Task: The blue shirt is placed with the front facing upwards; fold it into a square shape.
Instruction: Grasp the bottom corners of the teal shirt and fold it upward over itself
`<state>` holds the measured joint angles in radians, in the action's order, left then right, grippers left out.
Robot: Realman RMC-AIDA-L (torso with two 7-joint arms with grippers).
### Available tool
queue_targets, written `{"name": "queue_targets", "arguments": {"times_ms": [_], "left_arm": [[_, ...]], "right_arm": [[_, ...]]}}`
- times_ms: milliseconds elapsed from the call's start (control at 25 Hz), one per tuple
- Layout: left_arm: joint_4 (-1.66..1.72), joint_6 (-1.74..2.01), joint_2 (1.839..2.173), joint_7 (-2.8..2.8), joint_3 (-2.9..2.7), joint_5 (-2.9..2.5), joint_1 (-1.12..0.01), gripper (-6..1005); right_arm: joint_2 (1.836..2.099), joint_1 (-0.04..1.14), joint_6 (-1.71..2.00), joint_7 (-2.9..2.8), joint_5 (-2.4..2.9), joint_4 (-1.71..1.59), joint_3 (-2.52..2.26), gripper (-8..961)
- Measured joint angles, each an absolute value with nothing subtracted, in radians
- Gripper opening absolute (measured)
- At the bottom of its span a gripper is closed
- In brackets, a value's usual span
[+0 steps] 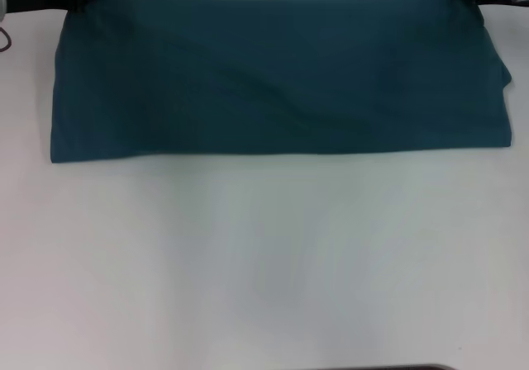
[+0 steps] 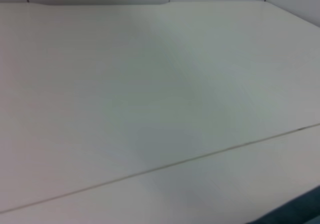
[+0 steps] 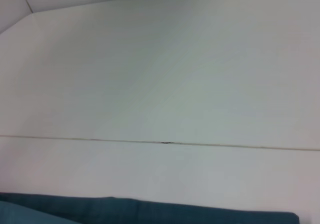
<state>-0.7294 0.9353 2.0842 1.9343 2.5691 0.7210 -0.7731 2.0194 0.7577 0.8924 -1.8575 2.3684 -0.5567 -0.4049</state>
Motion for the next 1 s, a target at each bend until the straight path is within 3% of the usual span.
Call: {"name": "queue_targets", "arguments": {"times_ms": [1000], "left_arm": [[-0.637,0.663,2.123,1.925,2.501,0.723,-0.82,0]], "right_arm": [[2.027,0.787,0.724,-1.795,2.262,-0.501,-0.481,42]]}}
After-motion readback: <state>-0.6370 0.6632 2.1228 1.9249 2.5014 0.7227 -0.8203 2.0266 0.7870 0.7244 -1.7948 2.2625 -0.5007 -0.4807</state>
